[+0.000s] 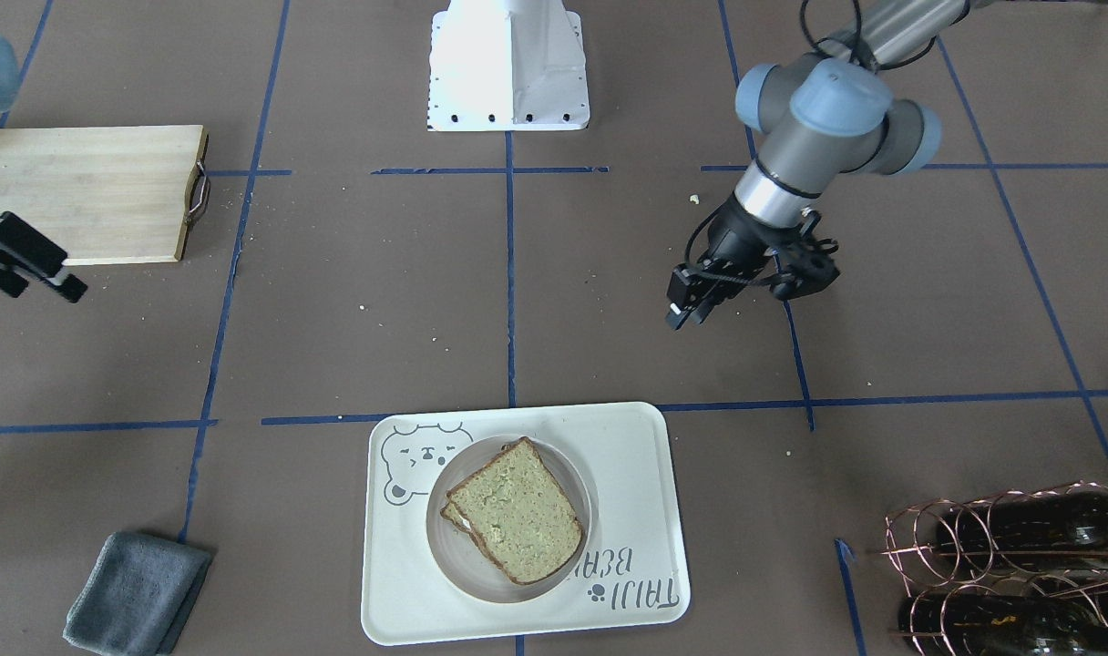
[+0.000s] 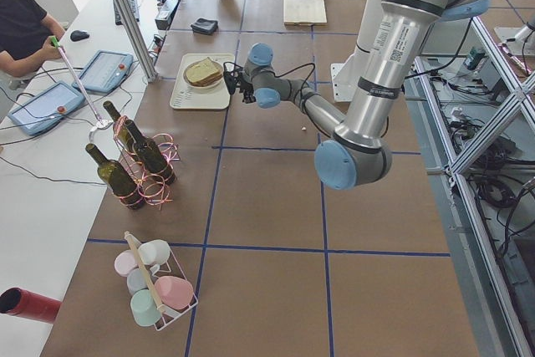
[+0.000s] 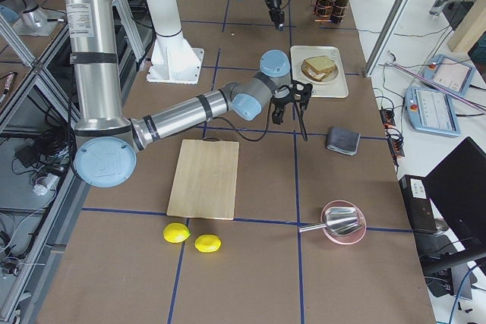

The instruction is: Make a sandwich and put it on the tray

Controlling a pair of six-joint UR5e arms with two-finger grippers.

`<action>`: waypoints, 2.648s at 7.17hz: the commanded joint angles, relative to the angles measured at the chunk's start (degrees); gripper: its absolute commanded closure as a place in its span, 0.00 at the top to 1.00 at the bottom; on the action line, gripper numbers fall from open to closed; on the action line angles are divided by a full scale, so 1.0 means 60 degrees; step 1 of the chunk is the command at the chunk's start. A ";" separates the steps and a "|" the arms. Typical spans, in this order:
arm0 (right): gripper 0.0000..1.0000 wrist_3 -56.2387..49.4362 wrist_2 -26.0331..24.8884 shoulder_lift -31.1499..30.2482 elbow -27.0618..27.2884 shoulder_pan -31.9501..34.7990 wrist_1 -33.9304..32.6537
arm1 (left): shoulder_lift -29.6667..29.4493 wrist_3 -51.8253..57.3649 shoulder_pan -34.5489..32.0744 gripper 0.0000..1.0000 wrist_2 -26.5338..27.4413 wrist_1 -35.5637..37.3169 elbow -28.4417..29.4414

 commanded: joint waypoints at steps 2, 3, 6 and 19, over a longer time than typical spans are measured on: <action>1.00 -0.7839 0.0223 -0.0151 -0.0162 0.2339 -0.4640 | 0.3734 0.8131 -0.3148 0.58 -0.1998 -0.0021 -0.1070; 1.00 -0.9681 -0.0038 0.0169 -0.0177 0.2796 -0.6141 | 0.4294 1.0406 -0.4568 0.58 -0.2511 0.0139 -0.0939; 1.00 -1.1911 -0.0365 0.0247 -0.0790 0.3357 -0.7852 | 0.3472 1.6679 -0.8570 0.58 -0.3423 0.5301 -0.0205; 1.00 -1.1140 0.0312 -0.0575 -0.0953 0.2672 -0.6318 | 0.2776 1.7813 -0.8904 1.00 -0.3688 0.7875 -0.0189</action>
